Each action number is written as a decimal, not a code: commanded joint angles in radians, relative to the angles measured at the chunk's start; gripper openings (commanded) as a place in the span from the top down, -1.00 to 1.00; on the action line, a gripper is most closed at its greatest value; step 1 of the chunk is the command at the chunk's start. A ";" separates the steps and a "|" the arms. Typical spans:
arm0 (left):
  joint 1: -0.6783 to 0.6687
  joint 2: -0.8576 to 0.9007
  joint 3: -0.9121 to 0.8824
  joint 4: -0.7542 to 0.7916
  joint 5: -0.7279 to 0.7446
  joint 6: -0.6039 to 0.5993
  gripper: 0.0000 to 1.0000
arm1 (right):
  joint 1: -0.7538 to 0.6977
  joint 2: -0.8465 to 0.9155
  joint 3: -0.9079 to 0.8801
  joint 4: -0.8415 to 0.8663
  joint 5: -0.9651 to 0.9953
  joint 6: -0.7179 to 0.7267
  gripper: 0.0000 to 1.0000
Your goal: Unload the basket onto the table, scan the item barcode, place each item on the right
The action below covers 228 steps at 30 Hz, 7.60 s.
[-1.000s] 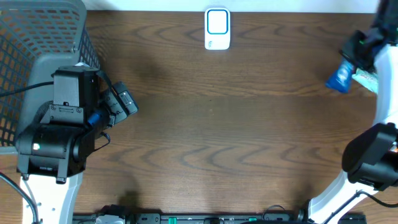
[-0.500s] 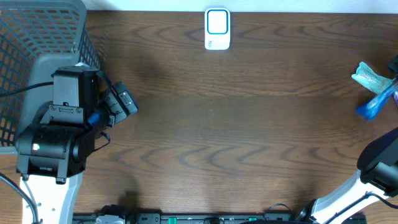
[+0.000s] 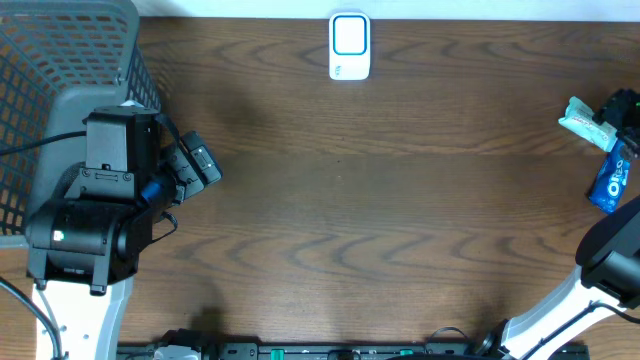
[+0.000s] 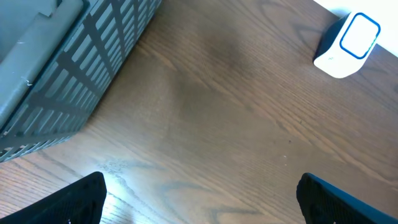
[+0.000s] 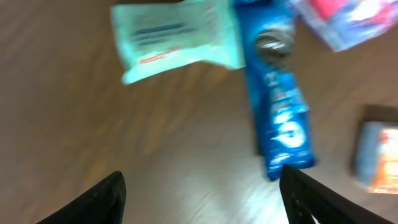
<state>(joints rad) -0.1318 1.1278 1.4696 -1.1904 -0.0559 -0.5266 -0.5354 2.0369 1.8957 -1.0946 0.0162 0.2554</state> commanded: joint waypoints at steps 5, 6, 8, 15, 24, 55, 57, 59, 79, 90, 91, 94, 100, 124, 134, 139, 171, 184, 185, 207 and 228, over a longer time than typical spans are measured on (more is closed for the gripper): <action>0.005 0.002 0.007 -0.003 -0.012 0.002 -0.96 | 0.037 -0.216 0.004 -0.129 -0.377 -0.030 -0.62; 0.005 0.002 0.007 -0.003 -0.012 0.002 -0.95 | 0.039 -0.248 0.003 -0.157 -0.376 -0.040 -0.65; 0.005 0.002 0.007 -0.003 -0.012 0.003 -0.96 | 0.046 -0.316 0.000 -0.220 -0.377 -0.062 -0.67; 0.005 0.002 0.007 -0.003 -0.012 0.002 -0.96 | 0.172 -0.618 -0.218 -0.250 -0.385 -0.115 -0.64; 0.005 0.002 0.007 -0.003 -0.012 0.002 -0.96 | 0.408 -0.996 -0.721 -0.104 -0.386 0.056 -0.99; 0.005 0.002 0.007 -0.003 -0.012 0.002 -0.96 | 0.650 -1.042 -1.043 0.100 -0.328 0.172 -0.98; 0.005 0.002 0.007 -0.003 -0.012 0.002 -0.96 | 0.715 -1.062 -1.059 0.185 -0.328 0.107 -0.99; 0.005 0.002 0.007 -0.003 -0.012 0.002 -0.96 | 0.759 -1.098 -1.086 0.257 -0.328 0.052 -0.99; 0.005 0.002 0.007 -0.003 -0.012 0.003 -0.96 | 0.653 -1.784 -1.619 0.752 -0.149 -0.098 -0.99; 0.005 0.002 0.007 -0.003 -0.012 0.002 -0.96 | 0.645 -1.923 -1.852 1.065 -0.023 -0.093 -0.99; 0.005 0.002 0.007 -0.003 -0.012 0.002 -0.96 | 0.644 -1.928 -1.859 1.072 -0.012 -0.091 -0.98; 0.005 0.002 0.007 -0.003 -0.012 0.002 -0.96 | 0.634 -1.942 -1.876 1.095 0.021 -0.082 -0.98; 0.005 0.002 0.007 -0.003 -0.012 0.002 -0.96 | 0.608 -1.989 -1.891 1.096 0.043 -0.058 -0.99; 0.005 0.002 0.007 -0.003 -0.012 0.002 -0.96 | 0.593 -2.032 -1.891 1.023 0.070 -0.298 -0.99; 0.005 0.002 0.007 -0.003 -0.012 0.002 -0.96 | 0.593 -2.032 -1.891 1.020 0.045 -0.294 -0.99; 0.005 0.002 0.007 -0.003 -0.012 0.002 -0.96 | 0.593 -2.032 -1.891 1.024 0.045 -0.294 -0.98; 0.004 0.002 0.007 -0.036 -0.094 0.104 -0.96 | 0.593 -2.032 -1.891 1.024 0.046 -0.294 -0.98; 0.004 -0.077 -0.026 -0.100 -0.065 0.104 -0.96 | 0.593 -2.032 -1.891 1.024 0.045 -0.294 -0.99; 0.005 -0.097 -0.046 -0.099 -0.060 0.103 -0.96 | 0.593 -2.032 -1.891 1.024 0.046 -0.294 -0.99; 0.005 -0.820 -0.950 0.733 0.162 0.365 -0.96 | 0.593 -2.032 -1.891 1.024 0.046 -0.294 -0.99; 0.005 -1.114 -1.331 1.205 0.199 0.425 -0.96 | 0.593 -2.032 -1.891 1.024 0.045 -0.294 -0.99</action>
<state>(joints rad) -0.1314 0.0547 0.1688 -0.0177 0.1303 -0.1459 0.0620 0.0124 0.0082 -0.0669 0.0635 -0.0307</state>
